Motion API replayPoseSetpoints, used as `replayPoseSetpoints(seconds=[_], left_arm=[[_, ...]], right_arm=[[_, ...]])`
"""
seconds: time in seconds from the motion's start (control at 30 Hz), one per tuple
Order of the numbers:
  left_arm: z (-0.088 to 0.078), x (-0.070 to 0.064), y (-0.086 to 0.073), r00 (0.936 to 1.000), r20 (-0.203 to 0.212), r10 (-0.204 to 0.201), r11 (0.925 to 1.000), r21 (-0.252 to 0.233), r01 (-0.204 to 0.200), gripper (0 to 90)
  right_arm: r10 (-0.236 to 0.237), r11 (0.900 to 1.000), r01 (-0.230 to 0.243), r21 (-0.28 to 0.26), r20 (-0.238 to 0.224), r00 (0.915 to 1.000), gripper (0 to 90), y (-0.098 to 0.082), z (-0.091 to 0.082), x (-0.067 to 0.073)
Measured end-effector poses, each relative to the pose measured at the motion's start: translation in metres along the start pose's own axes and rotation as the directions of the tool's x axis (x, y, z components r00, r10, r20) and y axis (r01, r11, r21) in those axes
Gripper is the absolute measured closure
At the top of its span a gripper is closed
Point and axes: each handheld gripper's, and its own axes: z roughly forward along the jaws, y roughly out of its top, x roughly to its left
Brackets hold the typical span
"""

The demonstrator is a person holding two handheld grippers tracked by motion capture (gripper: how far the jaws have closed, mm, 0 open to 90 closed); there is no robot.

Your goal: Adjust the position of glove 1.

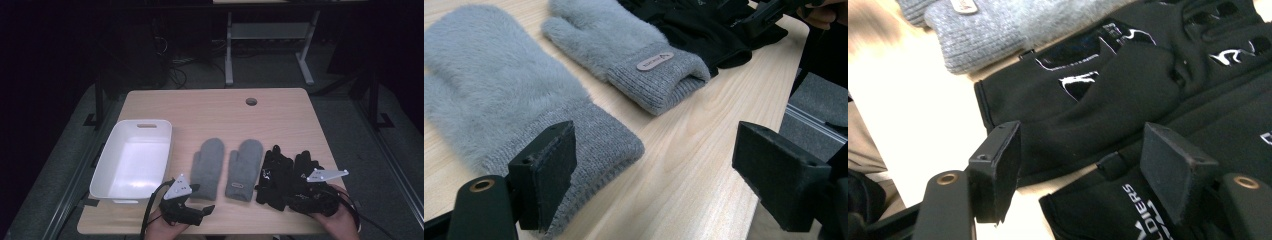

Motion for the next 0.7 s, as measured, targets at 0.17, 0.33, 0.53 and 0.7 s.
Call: replayPoseSetpoints(seconds=[0.17, 0.33, 0.53, 0.7], left_arm=[[0.003, -0.001, 0.000, 1.0000, 0.009, 0.000, 1.0000, 0.006, 0.000, 17.8], [0.002, -0.003, 0.000, 0.9999, 0.010, 0.009, 0.9999, 0.006, -0.009, 17.8], [-0.002, -0.006, 0.000, 0.9997, 0.011, 0.020, 0.9997, -0.011, -0.020, 17.8], [-0.002, -0.007, 0.001, 0.9998, 0.008, 0.021, 0.9997, -0.012, -0.021, 17.8]], right_arm=[[-0.012, 1.000, 0.012, 0.004, 0.000, 0.9999, 32.7, 0.001, 0.000, 0.005], [-0.013, 1.000, 0.013, 0.001, -0.002, 0.9999, 32.7, 0.003, 0.000, 0.008], [-0.025, 0.999, 0.025, 0.022, 0.007, 0.9997, 32.6, 0.007, 0.000, 0.013], [-0.026, 0.999, 0.026, 0.028, -0.005, 0.9996, 32.6, 0.012, 0.000, 0.018]])
